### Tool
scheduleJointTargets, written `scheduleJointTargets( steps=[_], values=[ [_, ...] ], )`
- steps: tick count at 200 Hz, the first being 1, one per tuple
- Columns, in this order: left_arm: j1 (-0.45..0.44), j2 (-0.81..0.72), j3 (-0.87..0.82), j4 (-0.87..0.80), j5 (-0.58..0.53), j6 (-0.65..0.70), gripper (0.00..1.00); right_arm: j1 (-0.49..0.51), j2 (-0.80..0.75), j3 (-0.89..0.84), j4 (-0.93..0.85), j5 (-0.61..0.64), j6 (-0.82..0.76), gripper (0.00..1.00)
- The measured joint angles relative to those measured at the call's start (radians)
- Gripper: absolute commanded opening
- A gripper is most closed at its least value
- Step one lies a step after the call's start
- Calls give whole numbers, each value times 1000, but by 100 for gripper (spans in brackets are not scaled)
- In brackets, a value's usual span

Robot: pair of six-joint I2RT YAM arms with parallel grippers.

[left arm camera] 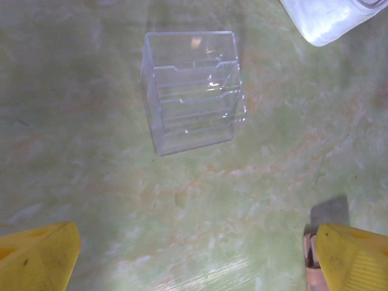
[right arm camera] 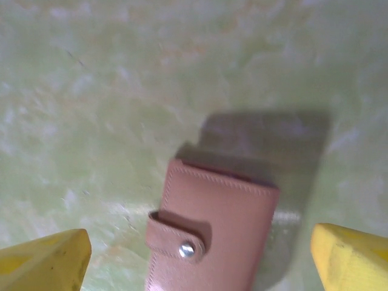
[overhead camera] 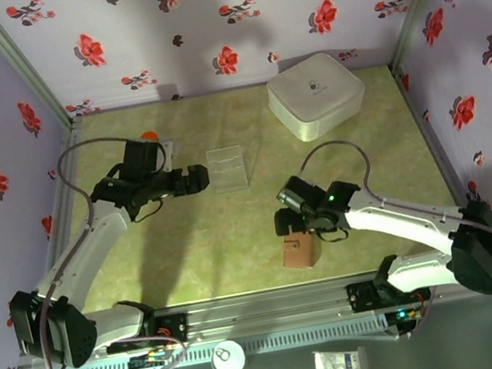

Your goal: Take the credit cards out of the card holder

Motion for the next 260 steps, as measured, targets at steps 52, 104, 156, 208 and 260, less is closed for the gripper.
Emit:
scheduleJointTargets(
  steps=[52,104,156,208,260],
  values=[
    [85,-5,-35,-49,-25,64,100,106,32,-49,-1,46,183,99],
    [124,-16,-40,-68,-30,117,100,147,148,-47,33,52,278,99],
    [179,-17,-42,-72,-26,135,100,155,245,-18,51,53,298,93],
    [199,-18,-53,-73,-13,135,100,155,314,12,55,52,294,87],
    [205,-16,-53,-73,-6,138,100,155,324,39,49,53,278,76]
  ],
)
